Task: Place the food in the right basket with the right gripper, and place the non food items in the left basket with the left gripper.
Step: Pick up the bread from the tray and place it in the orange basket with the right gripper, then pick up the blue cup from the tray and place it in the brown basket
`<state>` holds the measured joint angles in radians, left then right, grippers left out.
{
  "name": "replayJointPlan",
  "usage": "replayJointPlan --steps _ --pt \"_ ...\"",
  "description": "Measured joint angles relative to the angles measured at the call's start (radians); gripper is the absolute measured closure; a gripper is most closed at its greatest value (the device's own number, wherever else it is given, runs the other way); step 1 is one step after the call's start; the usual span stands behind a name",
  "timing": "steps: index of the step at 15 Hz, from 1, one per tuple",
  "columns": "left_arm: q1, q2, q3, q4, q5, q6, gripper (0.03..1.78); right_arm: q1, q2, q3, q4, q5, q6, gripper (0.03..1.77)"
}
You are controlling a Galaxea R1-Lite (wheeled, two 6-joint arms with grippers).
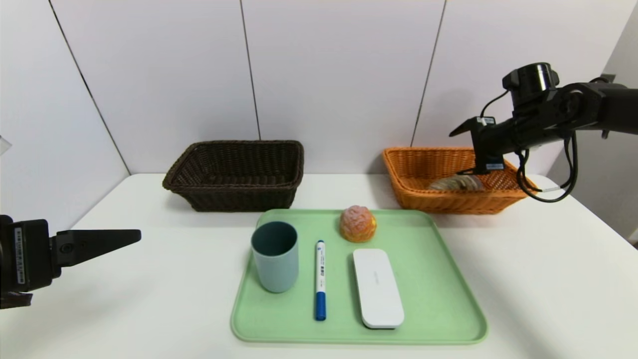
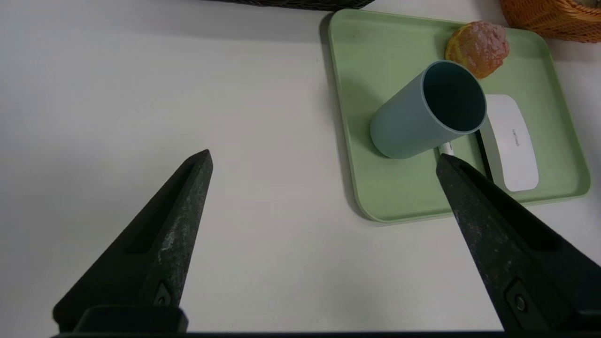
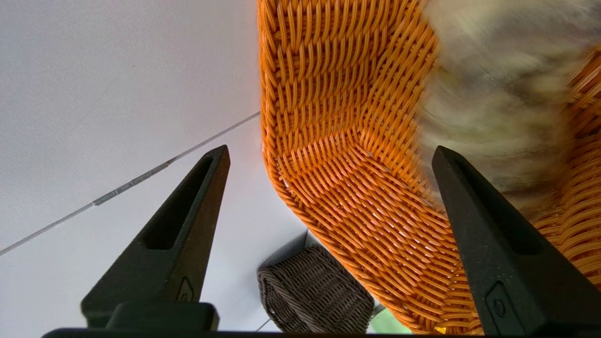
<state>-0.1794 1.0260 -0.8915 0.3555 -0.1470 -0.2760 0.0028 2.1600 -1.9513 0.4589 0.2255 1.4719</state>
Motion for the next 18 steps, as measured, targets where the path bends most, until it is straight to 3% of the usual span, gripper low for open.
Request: replayJointPlan --steps 5,8,10,14,17,18 --pt "0.0 -0.002 -0.014 -0.003 0.0 0.0 0.12 0.018 -0.061 0.001 0.018 0.006 0.001 0.2" --pt "0.0 -0.003 -0.022 -0.003 0.0 0.001 0.12 0.113 -0.156 0.001 0.131 0.016 -0.042 0.16" --pt "0.0 -0.003 -0.022 -0.003 0.001 0.002 0.12 0.193 -0.216 0.0 0.293 -0.007 -0.159 0.15" --pt "0.0 -0.015 -0.018 -0.001 -0.001 0.002 0.12 0.287 -0.304 0.001 0.528 -0.168 -0.446 0.12" --pt "0.0 -0.03 -0.011 0.002 -0.002 0.002 0.12 0.321 -0.366 0.001 0.633 -0.187 -0.663 0.11" --pt "-0.001 -0.037 -0.007 0.001 -0.003 0.001 0.12 0.34 -0.38 0.001 0.64 -0.19 -0.685 0.11"
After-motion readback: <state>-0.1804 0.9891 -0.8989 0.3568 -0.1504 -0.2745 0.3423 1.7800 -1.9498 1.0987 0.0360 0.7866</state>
